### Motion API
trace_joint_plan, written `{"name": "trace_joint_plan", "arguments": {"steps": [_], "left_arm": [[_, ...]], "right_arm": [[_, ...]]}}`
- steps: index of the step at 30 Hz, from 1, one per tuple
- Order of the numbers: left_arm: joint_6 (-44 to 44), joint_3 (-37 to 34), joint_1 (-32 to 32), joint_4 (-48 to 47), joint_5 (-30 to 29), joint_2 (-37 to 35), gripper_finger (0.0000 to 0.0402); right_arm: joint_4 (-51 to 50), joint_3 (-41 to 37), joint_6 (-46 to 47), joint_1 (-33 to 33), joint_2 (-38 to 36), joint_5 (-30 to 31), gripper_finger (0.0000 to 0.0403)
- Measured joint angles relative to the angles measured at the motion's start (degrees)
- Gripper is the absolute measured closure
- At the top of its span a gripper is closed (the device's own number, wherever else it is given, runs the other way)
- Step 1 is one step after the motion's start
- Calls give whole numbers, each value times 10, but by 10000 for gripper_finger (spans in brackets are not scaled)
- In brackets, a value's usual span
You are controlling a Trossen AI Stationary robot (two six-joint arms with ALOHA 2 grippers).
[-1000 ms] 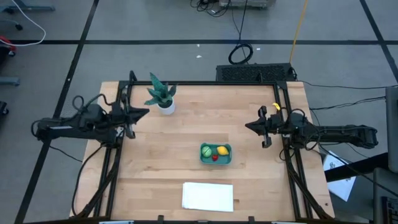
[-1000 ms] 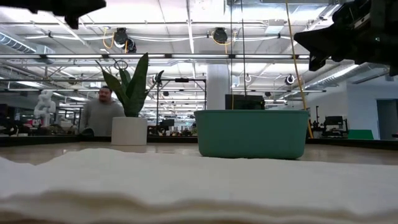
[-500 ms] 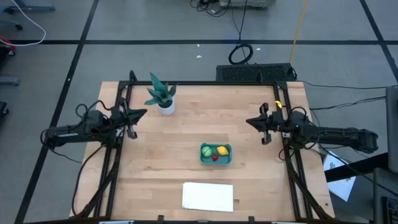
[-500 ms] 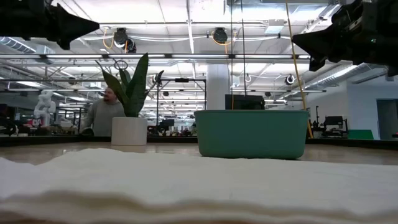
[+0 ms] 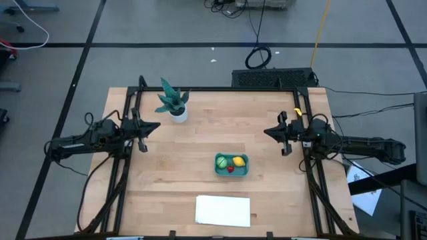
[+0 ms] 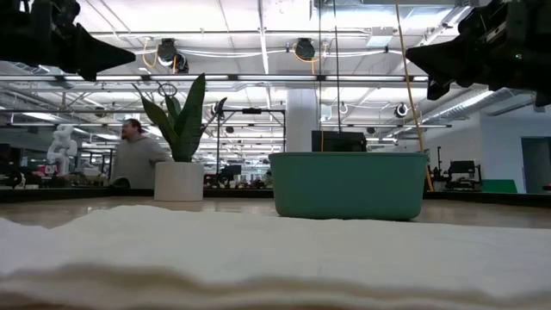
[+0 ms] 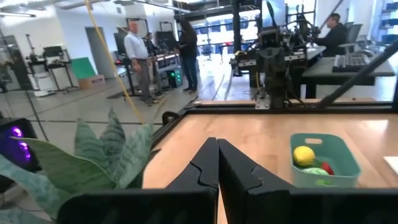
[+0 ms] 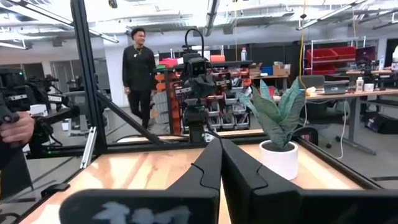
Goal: Pick and placing Produce into tupperware
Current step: Return to Home Position
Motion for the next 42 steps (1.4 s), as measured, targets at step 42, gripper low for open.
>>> {"name": "trace_joint_plan", "arguments": {"steps": [42], "left_arm": [[4, 0, -50, -27, -17, 0, 401]], "right_arm": [[-341, 65, 10, 1, -241, 32, 403]]}}
